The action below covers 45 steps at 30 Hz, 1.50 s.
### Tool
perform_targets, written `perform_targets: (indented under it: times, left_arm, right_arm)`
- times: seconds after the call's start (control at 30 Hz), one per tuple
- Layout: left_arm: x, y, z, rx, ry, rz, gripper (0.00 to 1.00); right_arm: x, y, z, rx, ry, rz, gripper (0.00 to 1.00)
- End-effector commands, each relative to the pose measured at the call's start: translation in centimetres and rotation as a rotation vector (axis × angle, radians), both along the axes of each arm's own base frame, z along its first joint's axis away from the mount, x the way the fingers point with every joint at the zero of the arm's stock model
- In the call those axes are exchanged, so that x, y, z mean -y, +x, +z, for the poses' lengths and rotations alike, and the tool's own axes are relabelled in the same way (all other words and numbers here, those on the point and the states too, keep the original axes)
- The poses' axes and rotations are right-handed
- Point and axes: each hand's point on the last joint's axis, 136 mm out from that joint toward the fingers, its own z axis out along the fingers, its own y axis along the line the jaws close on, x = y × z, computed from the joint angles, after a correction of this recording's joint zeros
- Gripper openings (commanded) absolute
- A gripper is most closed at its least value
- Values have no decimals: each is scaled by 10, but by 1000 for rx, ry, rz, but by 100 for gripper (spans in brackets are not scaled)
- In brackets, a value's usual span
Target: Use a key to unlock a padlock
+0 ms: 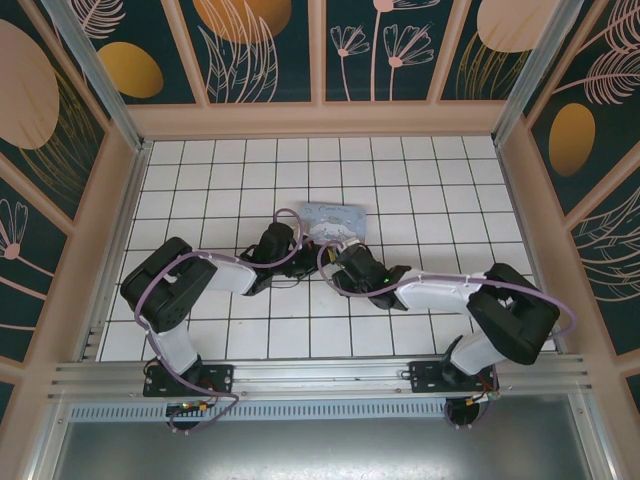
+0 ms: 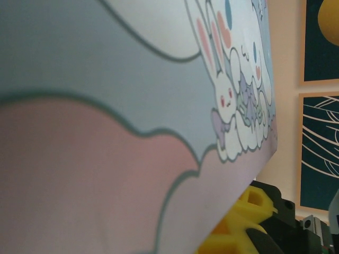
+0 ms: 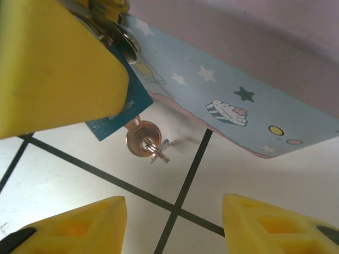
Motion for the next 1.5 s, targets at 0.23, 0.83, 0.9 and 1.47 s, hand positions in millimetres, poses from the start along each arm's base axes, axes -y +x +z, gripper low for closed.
perform_targets:
  times: [0.23, 0.83, 0.9, 1.47]
  left_arm:
    - [8, 0, 11, 25, -25, -37, 0]
    - [6, -8, 5, 13, -22, -52, 0]
    - [5, -9, 4, 10, -21, -52, 0]
    - [1, -8, -3, 4, -6, -33, 0]
  right_arm:
    - [-14, 22, 7, 81, -74, -8, 46]
    - [-30, 44, 19, 100, -52, -9, 19]
    - [-33, 46, 23, 94, -30, -3, 14]
    - [-30, 27, 64, -69, 388, 115, 47]
